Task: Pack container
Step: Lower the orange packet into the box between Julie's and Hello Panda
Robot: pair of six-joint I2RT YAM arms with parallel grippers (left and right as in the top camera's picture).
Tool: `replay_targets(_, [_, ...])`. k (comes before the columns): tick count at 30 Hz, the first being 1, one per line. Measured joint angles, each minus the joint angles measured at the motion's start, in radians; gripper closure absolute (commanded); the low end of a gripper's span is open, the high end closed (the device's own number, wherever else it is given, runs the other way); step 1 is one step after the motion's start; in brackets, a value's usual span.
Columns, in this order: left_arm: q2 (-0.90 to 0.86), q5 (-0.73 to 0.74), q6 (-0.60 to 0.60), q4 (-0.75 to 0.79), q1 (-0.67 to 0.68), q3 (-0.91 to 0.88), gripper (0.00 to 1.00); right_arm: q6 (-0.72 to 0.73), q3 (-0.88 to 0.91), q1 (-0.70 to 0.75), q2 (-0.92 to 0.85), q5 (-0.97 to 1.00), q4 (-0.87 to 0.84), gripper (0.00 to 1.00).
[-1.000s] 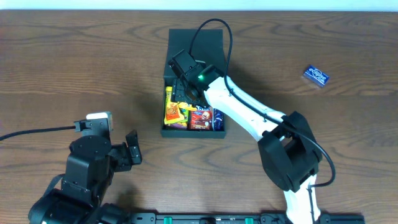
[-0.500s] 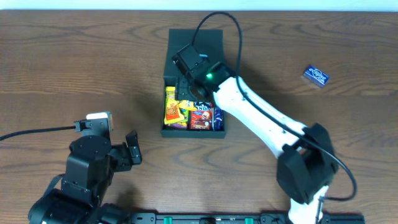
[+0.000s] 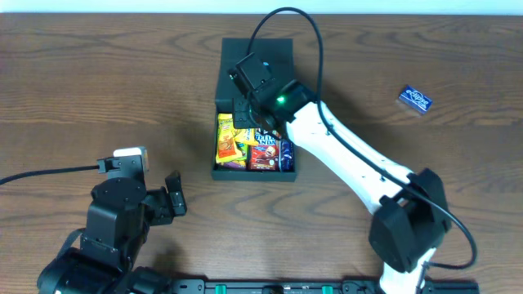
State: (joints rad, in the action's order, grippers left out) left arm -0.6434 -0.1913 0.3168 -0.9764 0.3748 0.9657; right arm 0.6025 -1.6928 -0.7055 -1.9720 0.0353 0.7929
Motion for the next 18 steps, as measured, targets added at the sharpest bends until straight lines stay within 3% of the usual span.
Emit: replay_targets(18, [0.0, 0.0, 0.0, 0.0, 0.0, 0.0, 0.05, -0.074, 0.001, 0.0, -0.129, 0.002, -0.026, 0.99])
